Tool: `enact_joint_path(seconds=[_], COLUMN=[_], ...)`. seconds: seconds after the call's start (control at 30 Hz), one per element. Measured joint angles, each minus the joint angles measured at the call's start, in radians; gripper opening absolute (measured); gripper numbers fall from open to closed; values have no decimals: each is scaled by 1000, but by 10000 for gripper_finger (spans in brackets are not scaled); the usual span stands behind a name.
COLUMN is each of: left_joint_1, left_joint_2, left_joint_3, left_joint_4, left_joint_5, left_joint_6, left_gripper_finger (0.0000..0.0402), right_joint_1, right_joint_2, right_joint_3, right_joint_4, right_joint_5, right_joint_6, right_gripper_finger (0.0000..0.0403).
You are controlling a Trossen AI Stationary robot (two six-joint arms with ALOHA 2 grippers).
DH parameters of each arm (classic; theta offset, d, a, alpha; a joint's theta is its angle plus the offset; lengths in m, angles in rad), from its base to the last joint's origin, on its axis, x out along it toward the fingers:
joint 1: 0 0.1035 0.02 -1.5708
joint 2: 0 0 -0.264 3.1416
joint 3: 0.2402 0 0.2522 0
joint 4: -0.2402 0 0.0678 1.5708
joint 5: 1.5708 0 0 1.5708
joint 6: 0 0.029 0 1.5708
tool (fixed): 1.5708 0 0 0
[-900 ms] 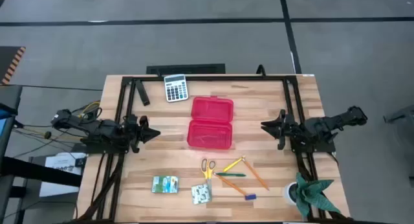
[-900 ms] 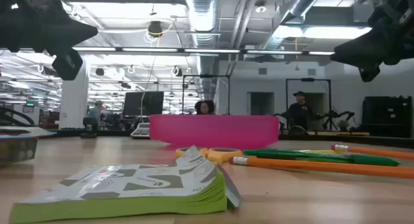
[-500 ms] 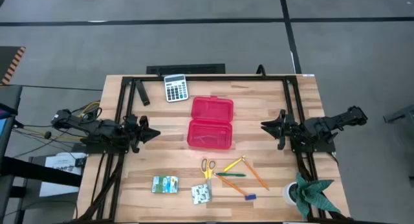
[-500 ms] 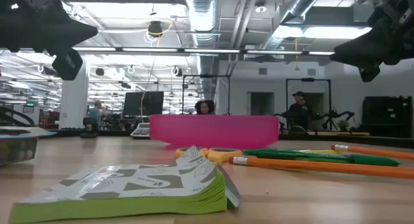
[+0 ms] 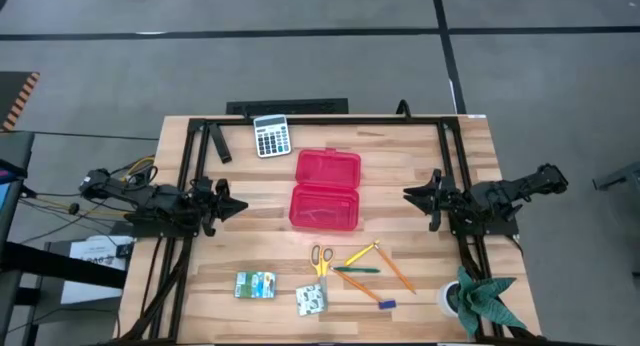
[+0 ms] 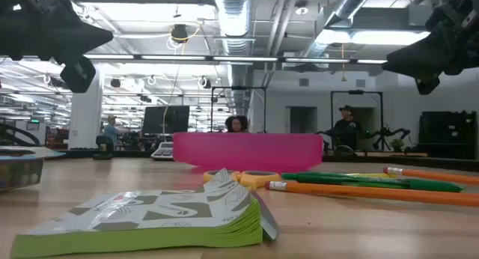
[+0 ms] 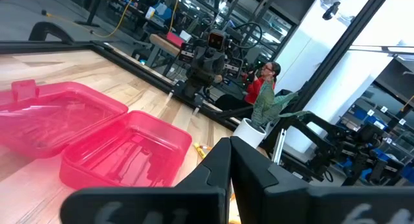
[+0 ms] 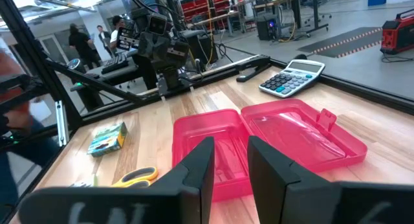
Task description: Pack school essentials
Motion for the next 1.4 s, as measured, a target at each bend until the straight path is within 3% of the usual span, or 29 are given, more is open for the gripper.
enact_joint_path(seconds=[0.9,1.4], left_joint_1=[0,0], left_joint_2=[0,2], left_joint_3=[0,0], left_joint_4=[0,3], left_joint_5=[-6,-29], left_joint_6=[-6,-302], left_gripper_finger=[0,0], right_joint_1=[0,0], right_joint_2=[0,0], right_joint_3=[0,0], right_joint_4=[0,0], right_joint_5=[0,0], right_joint_6=[0,0], right_gripper_finger=[102,102])
